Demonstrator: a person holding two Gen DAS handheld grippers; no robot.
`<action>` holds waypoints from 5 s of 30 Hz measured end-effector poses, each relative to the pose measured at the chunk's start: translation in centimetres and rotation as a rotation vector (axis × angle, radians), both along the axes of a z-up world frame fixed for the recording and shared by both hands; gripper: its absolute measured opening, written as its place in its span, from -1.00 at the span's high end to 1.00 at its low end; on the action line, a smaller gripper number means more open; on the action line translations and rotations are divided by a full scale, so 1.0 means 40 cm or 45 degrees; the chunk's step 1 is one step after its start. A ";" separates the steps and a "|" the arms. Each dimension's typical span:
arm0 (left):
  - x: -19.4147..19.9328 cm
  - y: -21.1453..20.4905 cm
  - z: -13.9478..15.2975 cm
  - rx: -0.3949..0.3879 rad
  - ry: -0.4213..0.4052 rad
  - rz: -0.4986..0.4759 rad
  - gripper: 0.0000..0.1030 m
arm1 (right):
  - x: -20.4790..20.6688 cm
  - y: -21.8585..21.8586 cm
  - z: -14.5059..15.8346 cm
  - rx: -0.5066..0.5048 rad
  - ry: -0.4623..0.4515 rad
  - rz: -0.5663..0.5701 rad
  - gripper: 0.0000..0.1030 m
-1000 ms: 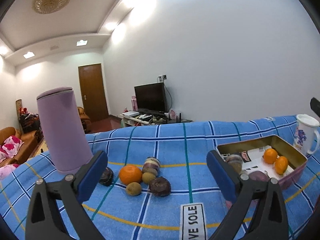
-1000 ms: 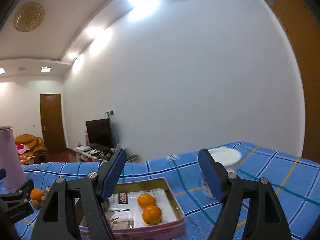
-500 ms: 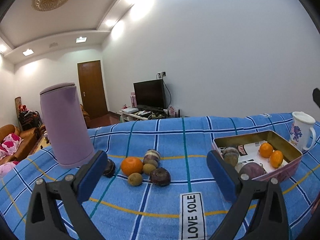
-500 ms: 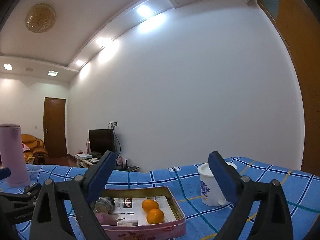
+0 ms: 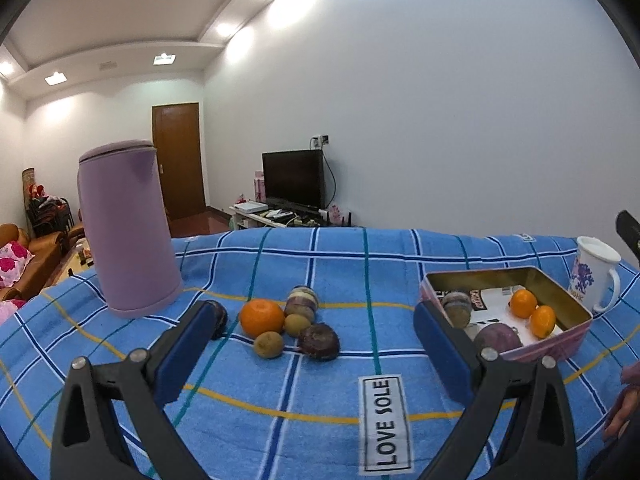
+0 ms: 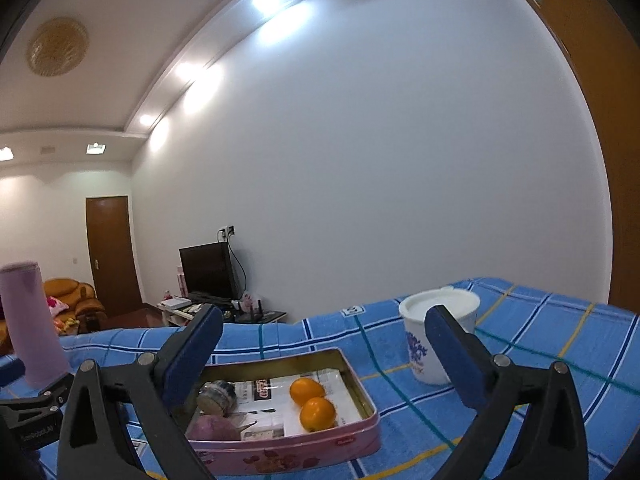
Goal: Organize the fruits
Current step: 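Withdraw both open tools from the tin back toward the fruits, then move the right tool down to the dark mangosteen, then close the right tool on the dark mangosteen while the left tool approaches a small yellow fruit, then grasp the small yellow-brown fruit with the left tool while the right tool lifts the mangosteen, then carry the mangosteen and yellow fruit in both tools over the pink tin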
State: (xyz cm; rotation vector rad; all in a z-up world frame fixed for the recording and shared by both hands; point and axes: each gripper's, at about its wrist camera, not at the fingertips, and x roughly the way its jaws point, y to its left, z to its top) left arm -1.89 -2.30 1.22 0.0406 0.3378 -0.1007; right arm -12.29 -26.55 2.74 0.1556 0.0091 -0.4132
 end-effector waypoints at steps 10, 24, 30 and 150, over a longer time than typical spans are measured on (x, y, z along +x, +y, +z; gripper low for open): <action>0.096 0.115 0.060 0.032 -0.014 0.057 -0.97 | -0.028 0.018 0.045 0.000 -0.068 -0.046 -0.98; 0.248 0.318 0.019 -0.041 0.083 0.226 -0.97 | 0.133 0.186 0.033 0.037 0.124 0.224 -0.98; 0.293 0.364 -0.011 0.030 0.184 0.348 -0.97 | 0.270 0.297 0.001 0.047 0.305 0.442 -0.97; 0.216 0.094 -0.010 -0.048 0.182 -0.258 0.45 | 0.297 0.300 -0.052 -0.107 0.495 0.608 0.20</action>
